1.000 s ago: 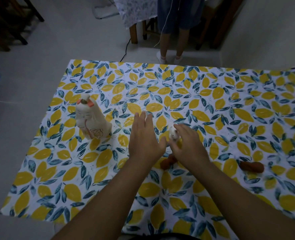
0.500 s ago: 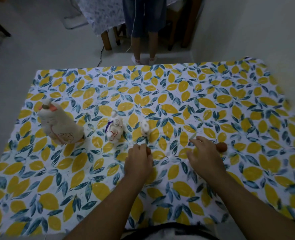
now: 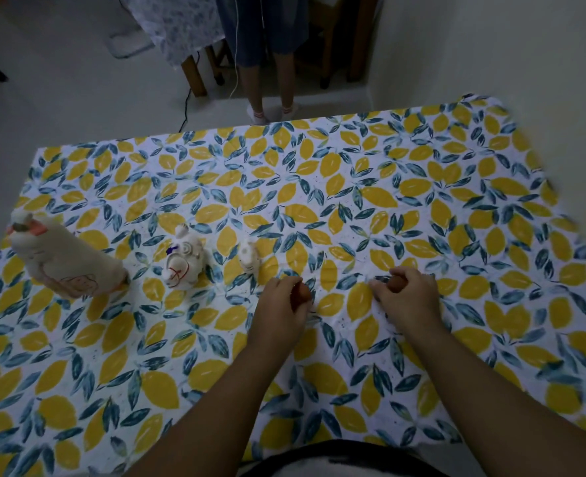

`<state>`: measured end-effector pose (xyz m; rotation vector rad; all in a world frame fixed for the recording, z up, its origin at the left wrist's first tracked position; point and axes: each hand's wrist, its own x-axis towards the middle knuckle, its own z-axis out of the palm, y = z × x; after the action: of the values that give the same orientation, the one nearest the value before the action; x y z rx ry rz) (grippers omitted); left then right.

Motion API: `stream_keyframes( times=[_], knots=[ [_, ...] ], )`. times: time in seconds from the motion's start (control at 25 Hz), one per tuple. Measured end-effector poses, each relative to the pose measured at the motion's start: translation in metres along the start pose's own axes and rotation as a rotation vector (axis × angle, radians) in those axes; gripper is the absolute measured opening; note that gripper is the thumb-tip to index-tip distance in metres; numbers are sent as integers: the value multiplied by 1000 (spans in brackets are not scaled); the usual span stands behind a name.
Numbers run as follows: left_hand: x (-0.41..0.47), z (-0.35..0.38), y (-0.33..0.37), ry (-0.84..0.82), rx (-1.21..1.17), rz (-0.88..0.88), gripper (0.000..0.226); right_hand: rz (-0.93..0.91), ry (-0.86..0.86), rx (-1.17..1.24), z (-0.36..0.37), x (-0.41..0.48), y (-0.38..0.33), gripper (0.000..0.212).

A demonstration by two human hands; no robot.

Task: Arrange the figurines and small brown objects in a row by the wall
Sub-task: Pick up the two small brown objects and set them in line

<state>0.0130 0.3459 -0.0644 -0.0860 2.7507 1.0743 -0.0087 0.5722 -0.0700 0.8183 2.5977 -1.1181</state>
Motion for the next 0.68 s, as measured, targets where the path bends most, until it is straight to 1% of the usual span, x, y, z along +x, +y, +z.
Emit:
stream_keyframes(
  times=[0.08, 0.16, 0.24, 0.32, 0.44, 0.6, 0.68],
  knots=[
    [8, 0, 11, 48, -94, 12, 44, -135, -62, -2, 1, 3, -6, 51],
    [21, -2, 18, 105, -175, -7, 42, -203, -127, -2, 4, 8, -17, 58],
    [37, -3, 20, 152, -224, -25, 40, -277, -165, -18, 10, 16, -28, 55],
    [52, -3, 20, 169, -257, -25, 38, -397, -212, -29, 13, 25, -37, 49],
    [67, -1, 18, 180, -305, -23, 37, -567, -233, -27, 16, 42, -51, 48],
    [72, 4, 14, 177, -291, 3, 35, -667, -239, 116, 21, 55, -64, 36],
    [71, 5, 11, 182, -278, 29, 35, -657, -289, 141, 24, 58, -59, 34]
  ],
)
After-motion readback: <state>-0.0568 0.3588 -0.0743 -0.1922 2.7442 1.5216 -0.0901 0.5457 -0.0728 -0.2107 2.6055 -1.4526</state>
